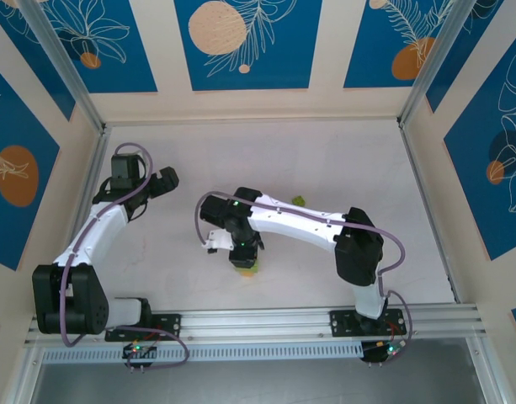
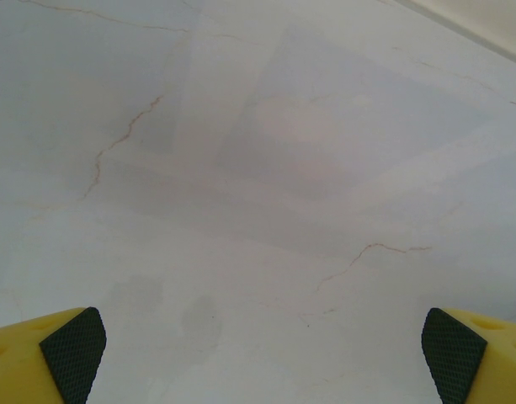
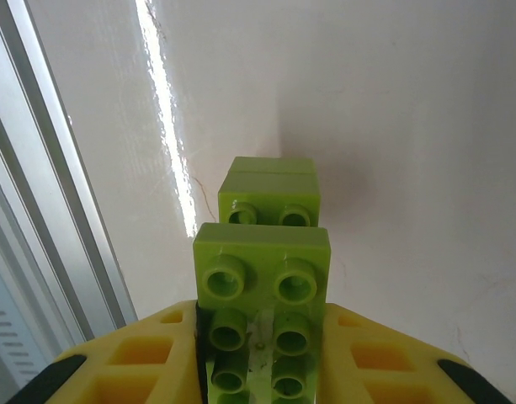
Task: Assemble a carrot with lego
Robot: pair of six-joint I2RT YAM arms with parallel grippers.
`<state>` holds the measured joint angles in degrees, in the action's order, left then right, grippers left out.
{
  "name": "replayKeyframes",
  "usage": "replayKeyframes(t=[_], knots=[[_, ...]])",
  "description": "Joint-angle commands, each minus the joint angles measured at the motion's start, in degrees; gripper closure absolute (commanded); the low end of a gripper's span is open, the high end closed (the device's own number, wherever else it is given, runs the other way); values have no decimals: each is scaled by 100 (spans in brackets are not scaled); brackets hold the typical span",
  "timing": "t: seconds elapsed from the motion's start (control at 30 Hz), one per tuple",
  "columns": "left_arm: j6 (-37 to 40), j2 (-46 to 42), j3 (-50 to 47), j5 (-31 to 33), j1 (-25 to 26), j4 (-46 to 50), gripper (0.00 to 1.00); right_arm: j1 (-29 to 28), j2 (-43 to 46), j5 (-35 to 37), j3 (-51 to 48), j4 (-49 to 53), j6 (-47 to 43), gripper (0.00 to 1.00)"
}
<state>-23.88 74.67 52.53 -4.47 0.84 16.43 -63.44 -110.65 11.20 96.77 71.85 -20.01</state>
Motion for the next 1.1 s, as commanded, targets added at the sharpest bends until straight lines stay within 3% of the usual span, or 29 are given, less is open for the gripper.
replayKeyframes(t=[0.0, 0.47, 0.8, 0.93, 1.07], knots=[[87, -146, -48, -55, -84, -102, 1, -78, -17, 42, 140, 200, -108, 68], [99, -138, -48, -80, -84, -110, 1, -94, 34, 13, 56, 163, -135, 64], [103, -137, -33, -80, -84, -99, 1, -85, 164, 52, -36, 83, -118, 49], [107, -138, -33, -80, -84, -102, 1, -87, 247, 118, -16, 40, -100, 35], [103, -147, -65, -115, -84, -157, 1, -86, 527, 309, 149, -39, 13, 29]])
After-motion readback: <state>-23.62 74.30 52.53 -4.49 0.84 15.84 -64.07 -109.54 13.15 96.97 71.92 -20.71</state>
